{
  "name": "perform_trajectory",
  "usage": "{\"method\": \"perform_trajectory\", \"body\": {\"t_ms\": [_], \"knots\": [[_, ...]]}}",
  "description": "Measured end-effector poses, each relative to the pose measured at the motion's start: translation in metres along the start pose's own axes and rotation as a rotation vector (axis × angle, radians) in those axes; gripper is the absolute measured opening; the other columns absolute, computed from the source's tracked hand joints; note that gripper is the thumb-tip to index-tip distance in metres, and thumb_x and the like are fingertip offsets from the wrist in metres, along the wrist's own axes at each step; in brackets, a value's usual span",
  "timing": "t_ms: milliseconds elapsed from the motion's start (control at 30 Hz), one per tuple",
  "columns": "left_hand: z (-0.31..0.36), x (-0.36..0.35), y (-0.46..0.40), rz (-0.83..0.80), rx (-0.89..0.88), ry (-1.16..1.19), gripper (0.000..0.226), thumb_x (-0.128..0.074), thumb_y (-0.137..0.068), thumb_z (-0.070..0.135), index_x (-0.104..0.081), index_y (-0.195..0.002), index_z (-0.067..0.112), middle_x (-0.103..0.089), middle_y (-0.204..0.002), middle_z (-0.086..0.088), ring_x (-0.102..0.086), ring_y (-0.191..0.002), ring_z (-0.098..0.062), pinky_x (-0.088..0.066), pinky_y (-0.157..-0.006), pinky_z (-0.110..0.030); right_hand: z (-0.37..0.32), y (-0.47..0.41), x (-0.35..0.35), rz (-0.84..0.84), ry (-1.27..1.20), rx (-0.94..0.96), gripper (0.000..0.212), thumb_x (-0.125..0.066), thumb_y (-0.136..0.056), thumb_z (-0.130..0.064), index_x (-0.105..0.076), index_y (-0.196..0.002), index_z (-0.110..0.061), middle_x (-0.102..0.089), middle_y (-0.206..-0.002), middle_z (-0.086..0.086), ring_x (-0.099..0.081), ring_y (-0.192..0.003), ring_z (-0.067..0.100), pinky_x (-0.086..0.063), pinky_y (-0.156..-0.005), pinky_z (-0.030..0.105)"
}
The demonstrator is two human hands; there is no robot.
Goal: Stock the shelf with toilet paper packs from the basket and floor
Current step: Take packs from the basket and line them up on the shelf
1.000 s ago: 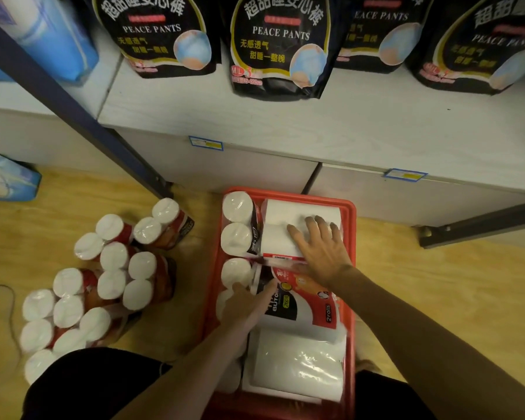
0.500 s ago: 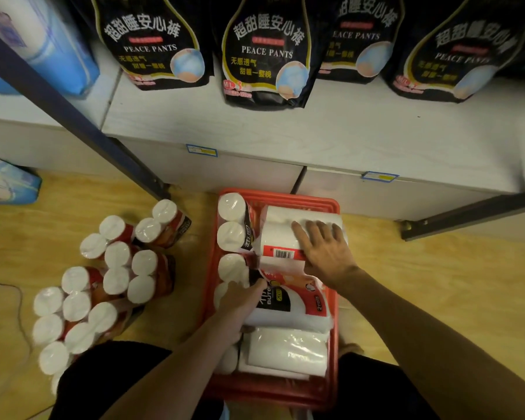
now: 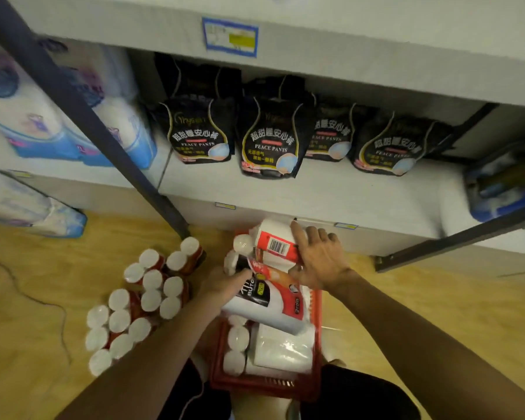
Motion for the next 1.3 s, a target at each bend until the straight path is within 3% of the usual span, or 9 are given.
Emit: {"method": "perform_trajectory", "body": {"t_ms": [133, 200, 300, 433, 600, 800, 933, 1133, 1300], "knots": [[0.036, 0.053, 0.039, 0.012, -0.039, 0.01, 0.028, -0.069, -0.078, 0.046, -0.051, -0.083, 0.025, -0.065, -0.087, -0.007, -0.064, -0.08, -0.027, -0.056, -0.065, -0.036, -0.014, 0.012, 0.076, 0.007, -0.042, -0.052, 0.097, -0.039, -0.077, -0.079, -0.012, -0.145, -0.016, -0.053, -0.117, 0.017, -0.055, -0.101, 0.032, -0.048, -0.084, 0.04], [0.059, 0.076, 0.058, 0.027, -0.097, 0.028, 0.028, -0.073, -0.077, 0.04, -0.056, -0.09, 0.022, -0.066, -0.081, -0.006, -0.066, -0.079, -0.027, -0.057, -0.073, -0.04, -0.018, 0.017, 0.111, 0.02, -0.053, -0.073, 0.093, -0.046, -0.077, -0.076, -0.014, -0.142, -0.016, -0.053, -0.114, 0.015, -0.055, -0.097, 0.031, -0.05, -0.078, 0.038], [0.087, 0.108, 0.084, 0.015, -0.173, 0.043, 0.024, -0.076, -0.075, 0.035, -0.061, -0.087, 0.02, -0.071, -0.078, -0.008, -0.07, -0.077, -0.028, -0.058, -0.081, -0.045, -0.016, 0.02, 0.152, 0.024, -0.074, -0.109, 0.093, -0.055, -0.074, -0.072, -0.017, -0.14, -0.018, -0.053, -0.115, 0.013, -0.055, -0.099, 0.029, -0.052, -0.079, 0.04], [0.105, 0.138, 0.121, -0.008, -0.206, 0.04, 0.025, -0.074, -0.076, 0.037, -0.059, -0.091, 0.022, -0.07, -0.082, -0.007, -0.068, -0.075, -0.023, -0.054, -0.063, -0.032, -0.012, 0.026, 0.191, 0.007, -0.075, -0.148, 0.098, -0.06, -0.071, -0.076, -0.022, -0.14, -0.018, -0.054, -0.119, 0.012, -0.056, -0.103, 0.028, -0.053, -0.083, 0.042], [0.116, 0.163, 0.158, -0.023, -0.226, -0.032, 0.028, -0.072, -0.079, 0.037, -0.058, -0.1, 0.023, -0.069, -0.086, -0.006, -0.067, -0.076, -0.022, -0.051, -0.06, -0.03, -0.008, 0.04, 0.228, 0.001, -0.159, -0.157, 0.096, -0.058, -0.069, -0.078, -0.027, -0.137, -0.02, -0.055, -0.119, 0.01, -0.057, -0.105, 0.027, -0.052, -0.084, 0.039], [0.13, 0.186, 0.193, -0.03, -0.261, -0.068, 0.033, -0.074, -0.079, 0.031, -0.06, -0.105, 0.017, -0.07, -0.089, -0.007, -0.068, -0.079, -0.021, -0.054, -0.068, -0.034, 0.0, 0.07, 0.264, 0.11, -0.34, -0.195, 0.08, -0.063, -0.072, -0.073, -0.034, -0.125, -0.021, -0.062, -0.112, 0.006, -0.065, -0.093, 0.023, -0.055, -0.075, 0.035], [0.144, 0.198, 0.215, -0.055, -0.323, -0.114, 0.044, -0.077, -0.076, 0.029, -0.062, -0.115, 0.017, -0.071, -0.094, -0.007, -0.07, -0.084, -0.022, -0.057, -0.083, -0.041, 0.008, 0.088, 0.292, 0.156, -0.446, -0.195, 0.08, -0.069, -0.068, -0.068, -0.036, -0.124, -0.022, -0.058, -0.116, 0.002, -0.063, -0.097, 0.019, -0.053, -0.076, 0.032], [0.182, 0.224, 0.253, -0.013, -0.407, -0.196, 0.067, -0.08, -0.072, 0.036, -0.054, -0.132, 0.022, -0.067, -0.104, -0.005, -0.067, -0.087, -0.018, -0.054, -0.073, -0.029, 0.017, 0.098, 0.335, 0.225, -0.527, -0.16, 0.083, -0.07, -0.063, -0.069, -0.039, -0.124, -0.023, -0.062, -0.116, 0.002, -0.065, -0.096, 0.019, -0.057, -0.08, 0.039], [0.215, 0.246, 0.28, 0.047, -0.454, -0.216, 0.061, -0.076, -0.078, 0.032, -0.051, -0.133, 0.025, -0.06, -0.093, 0.005, -0.058, -0.079, -0.007, -0.046, -0.06, -0.024, 0.027, 0.099, 0.372, 0.269, -0.582, -0.139, 0.08, -0.075, -0.067, -0.062, -0.043, -0.127, -0.02, -0.064, -0.117, 0.0, -0.065, -0.094, 0.017, -0.052, -0.074, 0.026]]}}
Point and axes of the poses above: each hand's wrist, its own y-axis away from the middle knuckle, its own x-axis out of the back of the hand, z = x × y, the point moved 5 cm from there along -y, towards the middle knuckle
